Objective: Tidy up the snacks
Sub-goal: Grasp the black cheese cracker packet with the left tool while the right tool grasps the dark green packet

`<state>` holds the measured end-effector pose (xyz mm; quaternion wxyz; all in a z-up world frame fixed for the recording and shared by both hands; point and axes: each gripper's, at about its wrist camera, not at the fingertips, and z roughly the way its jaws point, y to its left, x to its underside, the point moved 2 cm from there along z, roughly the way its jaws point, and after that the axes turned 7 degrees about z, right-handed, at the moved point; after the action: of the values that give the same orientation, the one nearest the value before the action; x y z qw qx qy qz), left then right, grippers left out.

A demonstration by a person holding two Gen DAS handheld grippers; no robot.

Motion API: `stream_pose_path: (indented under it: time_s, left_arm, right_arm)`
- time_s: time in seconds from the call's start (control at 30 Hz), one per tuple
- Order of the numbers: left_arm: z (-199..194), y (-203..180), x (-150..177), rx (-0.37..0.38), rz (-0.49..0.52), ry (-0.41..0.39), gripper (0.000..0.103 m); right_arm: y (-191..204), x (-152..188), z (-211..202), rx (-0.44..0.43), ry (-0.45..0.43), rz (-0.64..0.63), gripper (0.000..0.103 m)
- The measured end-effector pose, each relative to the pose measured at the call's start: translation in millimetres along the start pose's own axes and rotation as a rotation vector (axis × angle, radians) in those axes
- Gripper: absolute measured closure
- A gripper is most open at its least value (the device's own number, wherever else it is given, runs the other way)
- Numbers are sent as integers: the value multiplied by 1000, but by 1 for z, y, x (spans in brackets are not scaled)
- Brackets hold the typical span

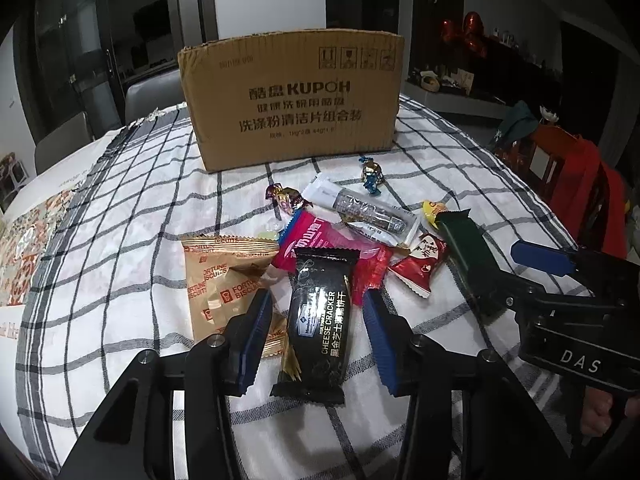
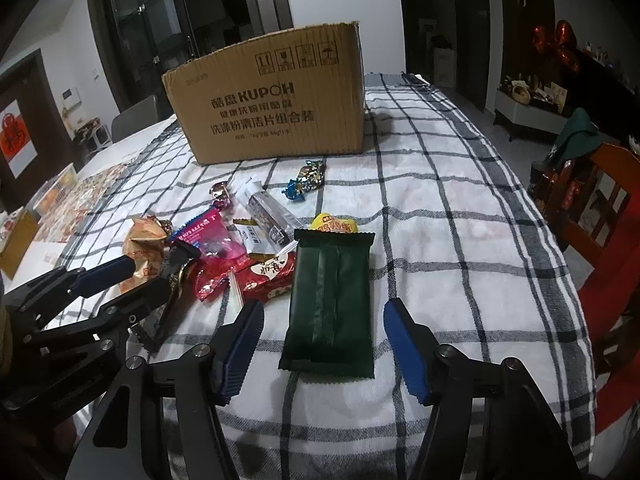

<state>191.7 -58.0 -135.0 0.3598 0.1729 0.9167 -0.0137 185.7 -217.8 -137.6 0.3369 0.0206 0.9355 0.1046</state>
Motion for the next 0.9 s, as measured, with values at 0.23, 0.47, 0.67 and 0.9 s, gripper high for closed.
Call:
stream_pose_path:
  time_s: [0.23, 0.47, 0.67, 0.9]
  left_arm:
    - [12, 2, -1, 23, -9, 17, 59]
    - [23, 4, -2, 52, -20, 31, 60]
    - [27, 5, -1, 73, -31, 40, 69]
    - [16, 3, -5, 70, -26, 18, 70]
  right_arm:
    - [-1, -4, 9, 10, 2, 0, 43]
    - [-2, -7, 21, 1, 20, 2, 48]
    - [-1, -8, 24, 11, 15, -11, 57]
    - [1, -9, 12, 18, -16, -21, 57]
